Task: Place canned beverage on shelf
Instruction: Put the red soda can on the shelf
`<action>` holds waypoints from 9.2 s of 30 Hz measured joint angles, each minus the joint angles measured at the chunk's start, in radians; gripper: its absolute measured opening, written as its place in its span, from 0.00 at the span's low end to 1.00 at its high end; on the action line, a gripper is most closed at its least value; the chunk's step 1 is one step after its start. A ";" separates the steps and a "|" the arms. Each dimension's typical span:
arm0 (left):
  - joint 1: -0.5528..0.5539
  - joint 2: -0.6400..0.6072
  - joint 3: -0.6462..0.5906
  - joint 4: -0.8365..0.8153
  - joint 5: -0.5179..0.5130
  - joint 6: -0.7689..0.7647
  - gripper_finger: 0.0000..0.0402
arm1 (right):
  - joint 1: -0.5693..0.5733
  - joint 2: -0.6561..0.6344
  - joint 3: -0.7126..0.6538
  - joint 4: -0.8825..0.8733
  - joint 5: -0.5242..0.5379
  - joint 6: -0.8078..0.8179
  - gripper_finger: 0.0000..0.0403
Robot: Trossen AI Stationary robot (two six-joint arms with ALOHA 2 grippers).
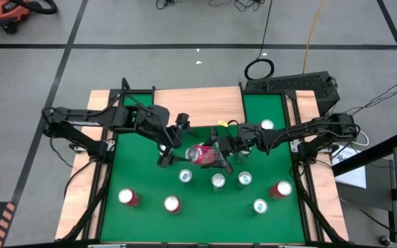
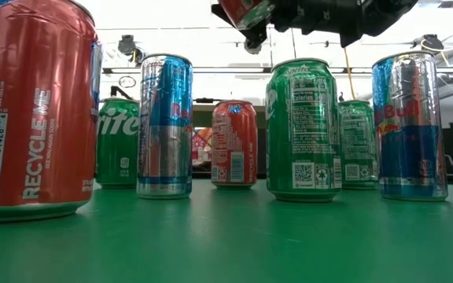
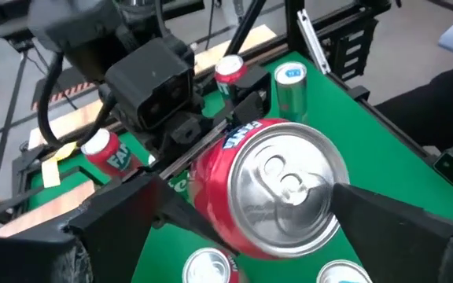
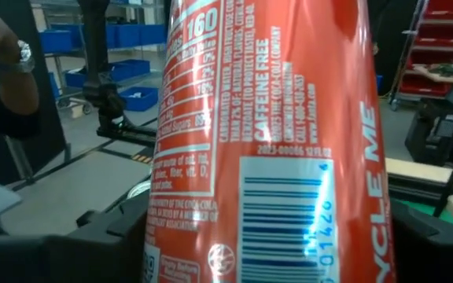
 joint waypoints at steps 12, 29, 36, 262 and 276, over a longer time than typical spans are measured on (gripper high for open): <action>-0.028 -0.028 0.000 -0.023 0.020 0.042 0.98 | -0.015 -0.002 0.003 -0.014 0.018 0.003 0.72; -0.095 0.049 0.002 0.025 -0.257 0.041 0.98 | -0.016 -0.001 0.002 0.037 0.013 0.076 0.72; -0.112 0.061 0.002 0.042 -0.334 0.020 0.90 | -0.016 -0.001 0.002 0.052 0.014 0.084 0.72; 0.949 -0.050 -0.243 0.069 0.272 0.076 0.71 | 0.134 -0.117 -0.096 -0.238 0.271 -0.139 0.93; 1.063 -0.023 -0.318 0.155 0.388 0.090 0.71 | 0.109 -0.117 -0.096 -0.263 0.272 -0.129 0.93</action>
